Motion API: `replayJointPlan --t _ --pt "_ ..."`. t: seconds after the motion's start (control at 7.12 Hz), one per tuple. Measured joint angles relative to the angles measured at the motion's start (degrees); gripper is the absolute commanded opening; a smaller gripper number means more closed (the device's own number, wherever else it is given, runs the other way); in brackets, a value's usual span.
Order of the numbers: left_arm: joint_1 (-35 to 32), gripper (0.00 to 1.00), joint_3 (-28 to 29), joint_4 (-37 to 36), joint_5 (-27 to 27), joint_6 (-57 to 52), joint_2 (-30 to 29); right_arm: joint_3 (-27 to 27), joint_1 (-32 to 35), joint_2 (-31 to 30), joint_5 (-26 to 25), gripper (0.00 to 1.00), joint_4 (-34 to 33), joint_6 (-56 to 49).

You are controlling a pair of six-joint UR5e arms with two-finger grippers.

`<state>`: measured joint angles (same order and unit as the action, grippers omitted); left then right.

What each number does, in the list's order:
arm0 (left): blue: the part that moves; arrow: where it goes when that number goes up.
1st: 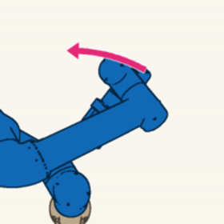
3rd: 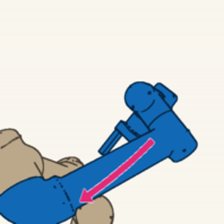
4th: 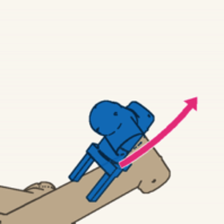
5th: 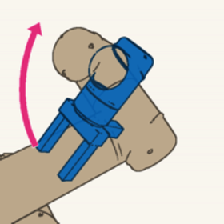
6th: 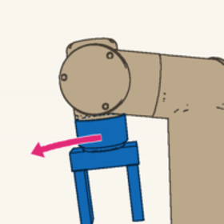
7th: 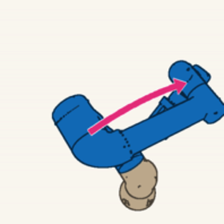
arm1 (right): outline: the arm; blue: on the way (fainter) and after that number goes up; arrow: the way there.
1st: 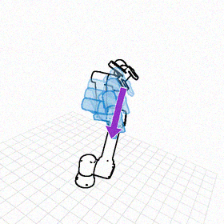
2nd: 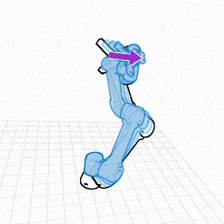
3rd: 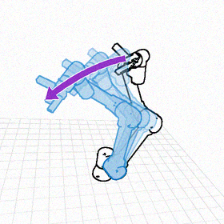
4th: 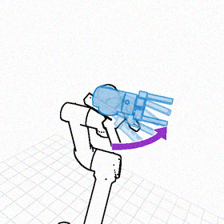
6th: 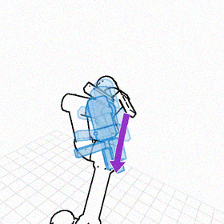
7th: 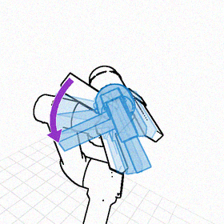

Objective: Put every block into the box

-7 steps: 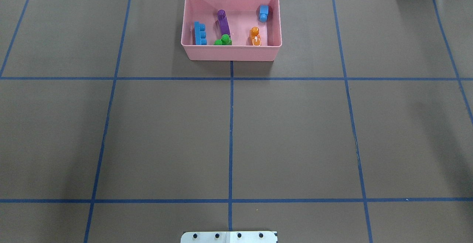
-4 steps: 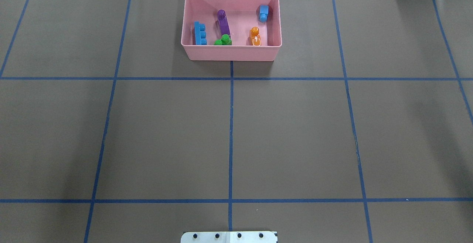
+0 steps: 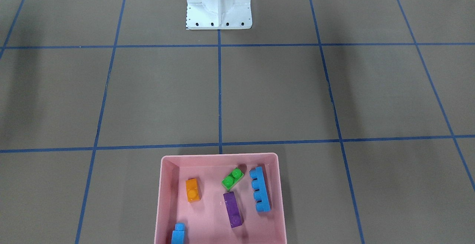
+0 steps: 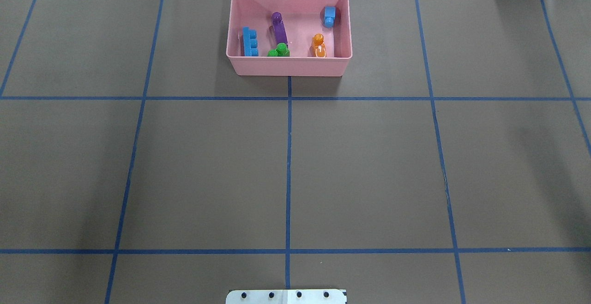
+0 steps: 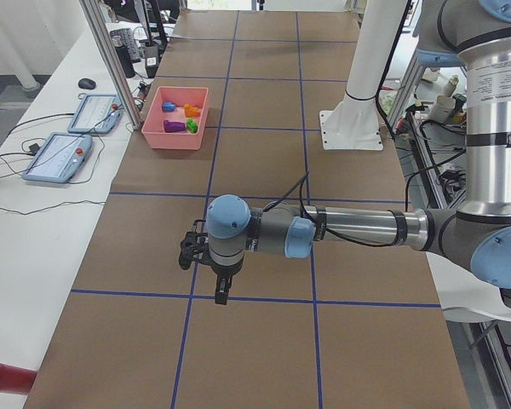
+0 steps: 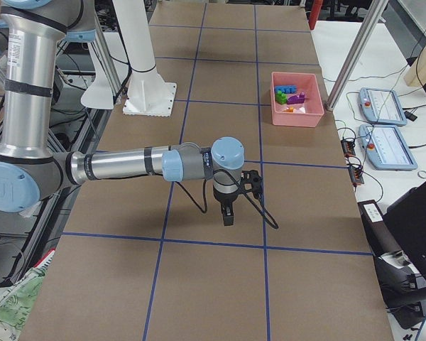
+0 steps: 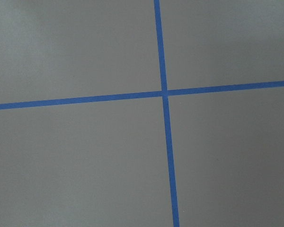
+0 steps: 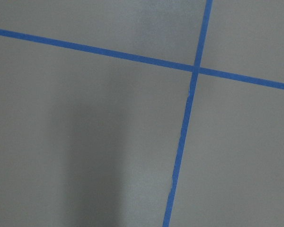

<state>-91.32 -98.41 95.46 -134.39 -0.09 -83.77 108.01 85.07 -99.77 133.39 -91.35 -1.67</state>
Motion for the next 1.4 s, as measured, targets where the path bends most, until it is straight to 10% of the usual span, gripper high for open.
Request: replayJointPlan --t 1.4 --pt "0.0 1.0 0.2 0.1 -0.1 0.0 0.5 1.7 0.9 -0.3 1.9 1.0 0.0 0.0"
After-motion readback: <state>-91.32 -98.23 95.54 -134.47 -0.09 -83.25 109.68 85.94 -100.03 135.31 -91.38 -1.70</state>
